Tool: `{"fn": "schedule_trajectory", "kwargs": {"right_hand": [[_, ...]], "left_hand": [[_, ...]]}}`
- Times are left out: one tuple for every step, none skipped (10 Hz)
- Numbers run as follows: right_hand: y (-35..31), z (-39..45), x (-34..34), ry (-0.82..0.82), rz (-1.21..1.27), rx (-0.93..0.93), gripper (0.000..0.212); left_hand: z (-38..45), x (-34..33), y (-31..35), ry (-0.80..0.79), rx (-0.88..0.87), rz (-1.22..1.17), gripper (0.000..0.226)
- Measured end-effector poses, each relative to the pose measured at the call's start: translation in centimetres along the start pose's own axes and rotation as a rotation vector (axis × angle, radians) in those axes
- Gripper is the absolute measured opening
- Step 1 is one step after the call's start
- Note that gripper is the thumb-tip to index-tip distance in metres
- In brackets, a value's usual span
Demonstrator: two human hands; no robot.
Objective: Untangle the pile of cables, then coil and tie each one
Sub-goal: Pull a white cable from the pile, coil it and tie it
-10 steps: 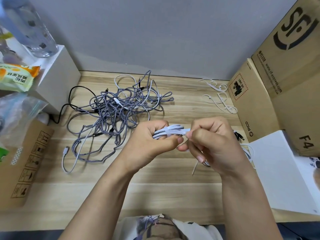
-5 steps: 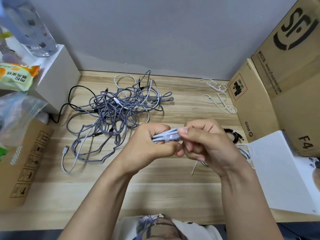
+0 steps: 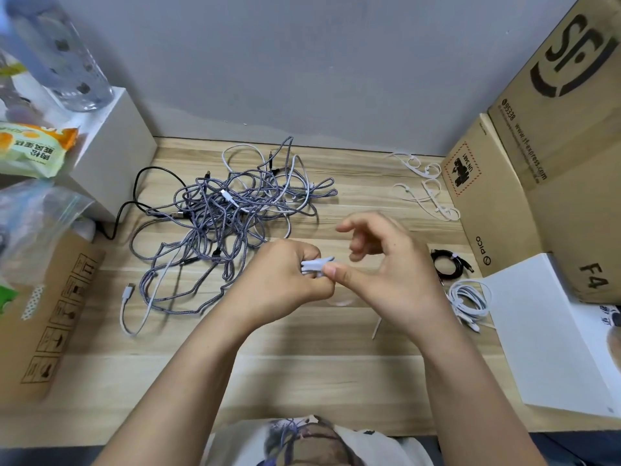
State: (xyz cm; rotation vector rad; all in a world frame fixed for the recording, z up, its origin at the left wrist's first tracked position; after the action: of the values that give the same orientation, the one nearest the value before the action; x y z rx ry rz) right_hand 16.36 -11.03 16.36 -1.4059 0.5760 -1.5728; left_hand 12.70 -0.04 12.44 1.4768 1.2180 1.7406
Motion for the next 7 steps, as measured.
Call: {"fn": "schedule_trajectory", "kwargs": {"right_hand": [[-1.9,-0.4,-1.5,-0.084,-0.029,0.199,0.012],[-2.2,-0.7,-2.6,-0.153,-0.124,0.291,0.01],[-2.4,-0.9,-2.9,-0.166,-0.064,0.318,0.013],[-3.7,-1.2,-2.7,-0.11,0.07,0.313,0.005],[-6.4,-1.5,-2.7,-0.051,0.245,0.324,0.006],[-7.9,-1.5,-3.0,0.013,0.243,0.37,0.007],[-6.5,-0.6,-3.2,0.017,0.257,0.3,0.006]], "left_hand": [[-0.2,-0.8,-0.2,-0.109,-0.006,0.053,0.024],[-0.7,-1.5,-0.2,-0.216,0.003,0.083,0.043],[-1.0,-1.9,-1.0,-0.304,0.028,0.059,0.054],[-1.4,-3.1,-0.8,-0.326,-0.028,0.139,0.031],[-2.6,-4.4,0.2,-0.292,-0.085,0.197,0.048],[-3.7,-3.5,1.9,-0.192,-0.176,0.194,0.037],[-1.8,-2.6,2.3,0.029,-0.252,0.179,0.043]]}}
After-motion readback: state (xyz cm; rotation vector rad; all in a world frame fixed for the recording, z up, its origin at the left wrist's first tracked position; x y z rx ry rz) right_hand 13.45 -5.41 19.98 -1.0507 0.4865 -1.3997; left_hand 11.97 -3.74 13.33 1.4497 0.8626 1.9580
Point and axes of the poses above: each hand's wrist, its own z-axis towards the middle knuckle, its own x-axis out of the back of the hand, y = z × x, the point moved 9 cm from there along z, towards the middle knuckle, and after that the axes turned 15 degrees about y, right-handed, at the moved point
